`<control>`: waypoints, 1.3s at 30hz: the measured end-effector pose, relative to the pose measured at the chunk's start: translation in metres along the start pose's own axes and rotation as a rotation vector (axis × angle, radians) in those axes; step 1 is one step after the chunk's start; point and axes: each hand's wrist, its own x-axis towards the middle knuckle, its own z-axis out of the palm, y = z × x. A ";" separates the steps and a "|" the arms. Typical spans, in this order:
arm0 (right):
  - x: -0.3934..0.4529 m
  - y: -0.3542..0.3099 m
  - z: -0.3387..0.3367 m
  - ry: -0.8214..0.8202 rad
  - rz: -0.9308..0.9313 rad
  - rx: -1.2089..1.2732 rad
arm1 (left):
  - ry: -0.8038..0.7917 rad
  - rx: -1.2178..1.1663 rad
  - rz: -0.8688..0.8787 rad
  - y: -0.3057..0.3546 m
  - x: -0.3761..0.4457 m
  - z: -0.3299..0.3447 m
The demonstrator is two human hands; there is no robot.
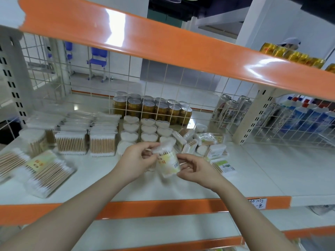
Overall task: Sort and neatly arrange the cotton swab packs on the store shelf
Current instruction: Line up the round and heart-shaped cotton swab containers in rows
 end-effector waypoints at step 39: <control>0.007 0.001 0.019 0.149 -0.106 -0.107 | 0.078 0.244 0.106 0.008 0.000 -0.011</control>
